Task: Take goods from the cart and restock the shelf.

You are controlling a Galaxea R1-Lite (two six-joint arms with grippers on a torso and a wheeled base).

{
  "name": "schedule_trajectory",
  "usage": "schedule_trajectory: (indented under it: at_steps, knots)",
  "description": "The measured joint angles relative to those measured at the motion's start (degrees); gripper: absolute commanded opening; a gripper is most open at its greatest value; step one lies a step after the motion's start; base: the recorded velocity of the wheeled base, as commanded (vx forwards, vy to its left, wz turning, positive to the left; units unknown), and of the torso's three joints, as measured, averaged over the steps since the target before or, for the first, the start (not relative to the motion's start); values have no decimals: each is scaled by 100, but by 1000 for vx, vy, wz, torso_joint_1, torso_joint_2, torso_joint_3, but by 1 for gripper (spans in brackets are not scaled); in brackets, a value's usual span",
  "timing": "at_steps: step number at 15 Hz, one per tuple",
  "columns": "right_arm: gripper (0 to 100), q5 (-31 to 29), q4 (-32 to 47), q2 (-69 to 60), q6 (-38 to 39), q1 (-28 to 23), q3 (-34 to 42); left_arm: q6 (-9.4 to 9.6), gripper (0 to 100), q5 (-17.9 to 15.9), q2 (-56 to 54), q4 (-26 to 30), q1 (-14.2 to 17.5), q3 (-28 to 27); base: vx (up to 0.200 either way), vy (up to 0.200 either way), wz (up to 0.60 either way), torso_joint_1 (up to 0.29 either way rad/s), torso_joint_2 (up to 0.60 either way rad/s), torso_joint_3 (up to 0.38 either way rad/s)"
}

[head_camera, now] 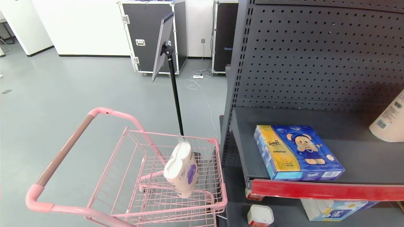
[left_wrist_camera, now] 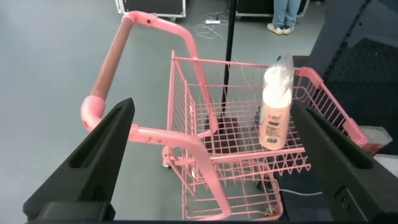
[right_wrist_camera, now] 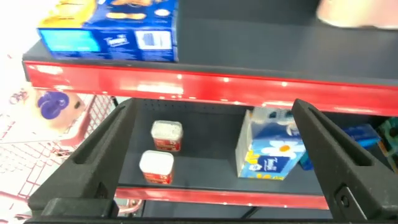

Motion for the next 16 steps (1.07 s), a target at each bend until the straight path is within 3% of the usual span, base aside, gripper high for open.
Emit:
schedule_trajectory:
  at_steps: [16]
  knots:
    - [100, 2, 0, 0, 9, 2, 0, 0, 100, -2, 0, 0, -2, 0, 0, 0, 0, -148, 401, 245]
